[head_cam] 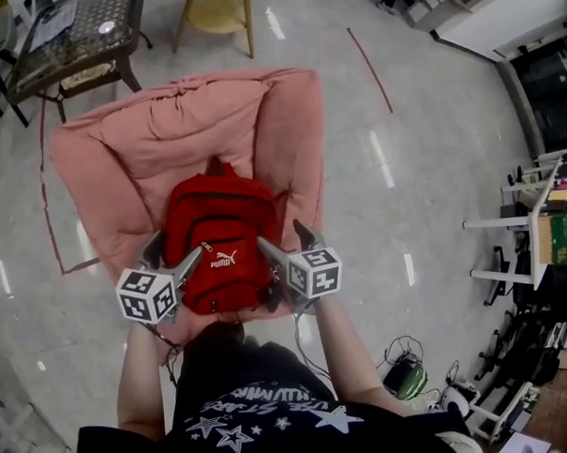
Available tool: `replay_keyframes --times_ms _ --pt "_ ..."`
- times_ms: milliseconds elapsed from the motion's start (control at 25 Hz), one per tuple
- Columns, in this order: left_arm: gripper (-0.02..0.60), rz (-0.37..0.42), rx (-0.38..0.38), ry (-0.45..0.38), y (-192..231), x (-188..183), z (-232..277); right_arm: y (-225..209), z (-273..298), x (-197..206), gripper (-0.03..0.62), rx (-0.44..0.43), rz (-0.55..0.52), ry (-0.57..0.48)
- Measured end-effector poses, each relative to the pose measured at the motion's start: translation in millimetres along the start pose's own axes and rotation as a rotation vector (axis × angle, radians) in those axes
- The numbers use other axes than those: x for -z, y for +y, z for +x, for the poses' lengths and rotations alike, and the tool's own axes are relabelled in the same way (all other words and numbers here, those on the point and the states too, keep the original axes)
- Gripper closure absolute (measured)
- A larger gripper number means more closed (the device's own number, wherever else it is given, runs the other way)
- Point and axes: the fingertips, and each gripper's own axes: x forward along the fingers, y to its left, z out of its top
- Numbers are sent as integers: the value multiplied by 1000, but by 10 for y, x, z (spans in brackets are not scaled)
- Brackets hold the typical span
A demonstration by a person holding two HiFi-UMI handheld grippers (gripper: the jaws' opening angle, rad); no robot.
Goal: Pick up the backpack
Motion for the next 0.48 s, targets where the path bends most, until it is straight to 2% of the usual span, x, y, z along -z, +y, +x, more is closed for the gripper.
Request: replay_keyframes --times_ms 160,480 --pt "163 -3 6 64 264 62 287 -127 293 23 166 -1 -2 27" --pt "155 -44 18 162 852 251 882 -474 972 118 166 8 -61 106"
